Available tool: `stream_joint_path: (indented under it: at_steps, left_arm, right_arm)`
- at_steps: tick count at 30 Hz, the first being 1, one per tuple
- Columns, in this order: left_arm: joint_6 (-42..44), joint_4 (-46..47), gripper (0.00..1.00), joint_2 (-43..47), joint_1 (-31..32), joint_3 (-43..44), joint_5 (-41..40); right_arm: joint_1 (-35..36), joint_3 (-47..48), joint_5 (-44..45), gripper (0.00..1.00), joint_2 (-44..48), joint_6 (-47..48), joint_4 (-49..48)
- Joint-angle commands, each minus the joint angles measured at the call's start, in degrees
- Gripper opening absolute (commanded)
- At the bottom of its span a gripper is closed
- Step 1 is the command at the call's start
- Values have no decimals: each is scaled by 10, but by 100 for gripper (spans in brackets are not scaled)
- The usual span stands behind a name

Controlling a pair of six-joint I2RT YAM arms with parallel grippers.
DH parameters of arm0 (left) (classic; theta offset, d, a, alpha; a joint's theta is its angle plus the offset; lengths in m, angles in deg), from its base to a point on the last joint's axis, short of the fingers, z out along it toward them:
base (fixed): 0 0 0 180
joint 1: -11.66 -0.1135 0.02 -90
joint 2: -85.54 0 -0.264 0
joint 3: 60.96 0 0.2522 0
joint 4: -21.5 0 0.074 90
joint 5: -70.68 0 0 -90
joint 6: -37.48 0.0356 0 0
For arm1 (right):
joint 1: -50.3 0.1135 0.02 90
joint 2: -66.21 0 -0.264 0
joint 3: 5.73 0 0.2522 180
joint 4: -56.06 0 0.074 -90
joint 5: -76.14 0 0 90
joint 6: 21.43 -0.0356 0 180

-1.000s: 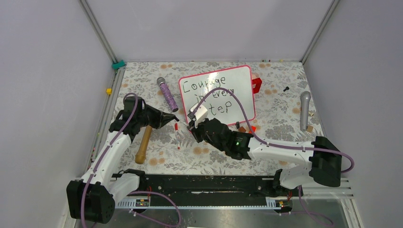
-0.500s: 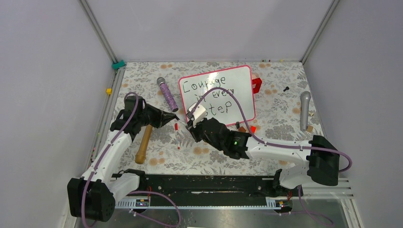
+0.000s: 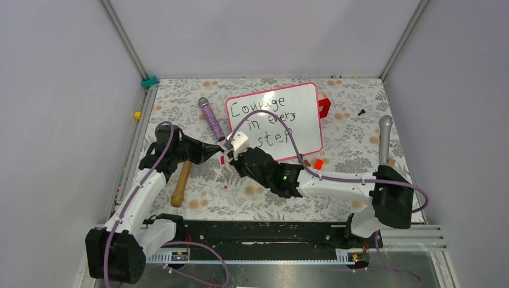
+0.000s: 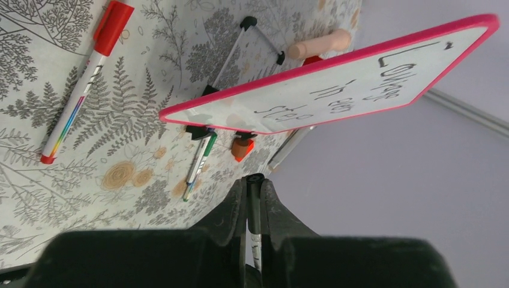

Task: Write a sentence on the whiteboard
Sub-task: Close the whiteboard marker at the center of the board.

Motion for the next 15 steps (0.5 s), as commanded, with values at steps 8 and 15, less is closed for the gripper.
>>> stream_joint_path:
  at_steps: [8, 15]
  left_arm:
    - [-130, 99, 0, 38, 56, -63, 25]
    - [-145, 101, 0, 49, 104, -64, 12]
  right_arm:
    - [21, 123, 91, 0, -106, 95, -37]
    - [20, 130, 62, 0, -106, 87, -15]
